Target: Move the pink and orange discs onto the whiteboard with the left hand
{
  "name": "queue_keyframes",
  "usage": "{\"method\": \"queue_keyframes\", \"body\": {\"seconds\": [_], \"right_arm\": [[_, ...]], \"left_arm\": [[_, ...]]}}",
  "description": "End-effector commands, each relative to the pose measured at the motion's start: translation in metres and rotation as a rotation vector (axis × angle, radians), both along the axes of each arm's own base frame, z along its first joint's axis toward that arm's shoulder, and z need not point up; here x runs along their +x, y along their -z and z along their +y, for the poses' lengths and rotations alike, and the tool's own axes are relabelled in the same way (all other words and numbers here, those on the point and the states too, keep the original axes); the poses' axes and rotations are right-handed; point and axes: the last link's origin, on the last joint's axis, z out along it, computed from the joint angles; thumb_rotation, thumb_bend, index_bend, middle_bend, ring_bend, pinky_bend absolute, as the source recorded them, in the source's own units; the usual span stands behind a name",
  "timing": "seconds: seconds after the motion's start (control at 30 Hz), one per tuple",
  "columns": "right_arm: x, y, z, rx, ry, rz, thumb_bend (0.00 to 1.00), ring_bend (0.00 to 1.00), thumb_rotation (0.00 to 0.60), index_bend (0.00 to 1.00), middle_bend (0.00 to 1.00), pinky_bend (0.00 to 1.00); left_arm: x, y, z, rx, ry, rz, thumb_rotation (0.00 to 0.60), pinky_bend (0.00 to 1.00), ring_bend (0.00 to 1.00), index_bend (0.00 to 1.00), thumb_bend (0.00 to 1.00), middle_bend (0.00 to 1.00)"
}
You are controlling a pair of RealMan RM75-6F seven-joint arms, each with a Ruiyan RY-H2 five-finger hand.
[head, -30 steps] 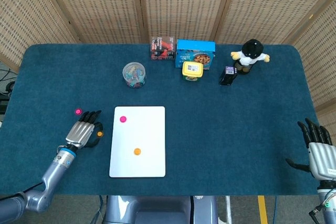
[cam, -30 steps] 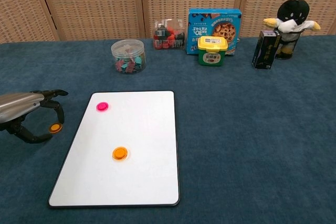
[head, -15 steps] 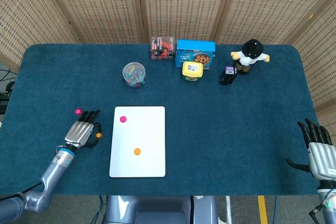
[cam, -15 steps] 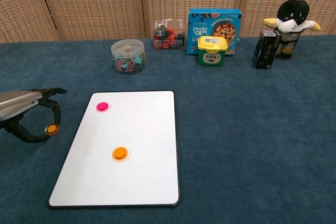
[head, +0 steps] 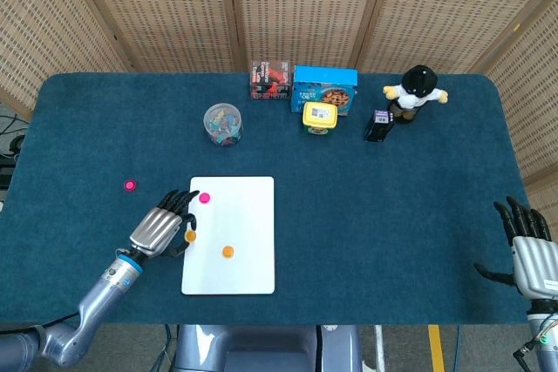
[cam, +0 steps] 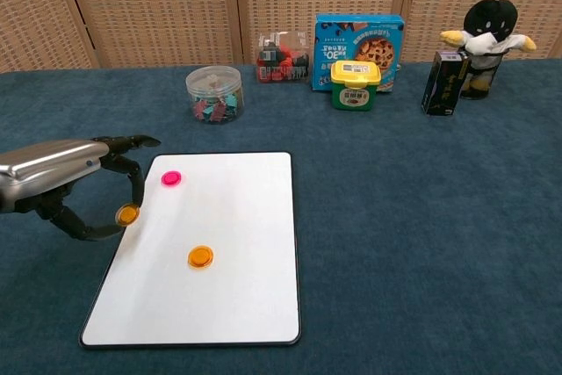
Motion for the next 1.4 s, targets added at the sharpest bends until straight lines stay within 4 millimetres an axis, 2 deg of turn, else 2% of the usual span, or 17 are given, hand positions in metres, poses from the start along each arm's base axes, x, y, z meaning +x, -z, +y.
{"method": "queue_keyframes", "body": {"seconds": [0.03, 0.6, 0.7, 0.8, 0.93, 1.0, 1.27, 1.4], "right_arm": [[0.000, 0.000, 0.000, 0.000, 0.000, -0.001, 0.00, 0.00, 0.600, 0.00, 0.00, 0.00], [0.000, 0.000, 0.000, 0.000, -0.001, -0.005, 0.00, 0.00, 0.600, 0.00, 0.00, 0.00], [0.000, -0.001, 0.000, -0.002, -0.001, -0.006, 0.00, 0.00, 0.600, 0.00, 0.00, 0.00], [0.000, -0.001, 0.000, -0.003, 0.000, -0.007, 0.00, 0.00, 0.600, 0.00, 0.00, 0.00], [0.000, -0.001, 0.000, -0.003, 0.000, -0.007, 0.00, 0.00, 0.600, 0.00, 0.00, 0.00], [0.000, -0.001, 0.000, -0.003, 0.000, -0.006, 0.00, 0.00, 0.600, 0.00, 0.00, 0.00], [0.000, -0.001, 0.000, -0.004, 0.000, -0.005, 0.00, 0.00, 0.600, 0.00, 0.00, 0.00], [0.000, -0.001, 0.000, -0.004, 0.000, -0.006, 0.00, 0.00, 0.600, 0.00, 0.00, 0.00]], "left_arm": [[0.006, 0.010, -0.004, -0.026, 0.010, 0.010, 0.600, 0.00, 0.00, 0.67, 0.34, 0.00], [0.003, 0.024, -0.013, -0.069, 0.019, 0.061, 0.600, 0.00, 0.00, 0.67, 0.33, 0.00], [0.003, 0.025, -0.014, -0.079, 0.016, 0.060, 0.600, 0.00, 0.00, 0.64, 0.33, 0.00], [0.003, 0.025, -0.014, -0.078, 0.017, 0.059, 0.600, 0.00, 0.00, 0.52, 0.33, 0.00], [0.002, 0.023, -0.013, -0.073, 0.009, 0.049, 0.600, 0.00, 0.00, 0.31, 0.32, 0.00], [0.002, 0.021, -0.012, -0.069, 0.008, 0.047, 0.600, 0.00, 0.00, 0.25, 0.32, 0.00], [-0.005, 0.006, -0.006, -0.040, -0.015, 0.024, 0.600, 0.00, 0.00, 0.23, 0.31, 0.00], [-0.021, -0.018, 0.012, 0.051, -0.061, 0.016, 0.600, 0.00, 0.00, 0.23, 0.31, 0.00]]}}
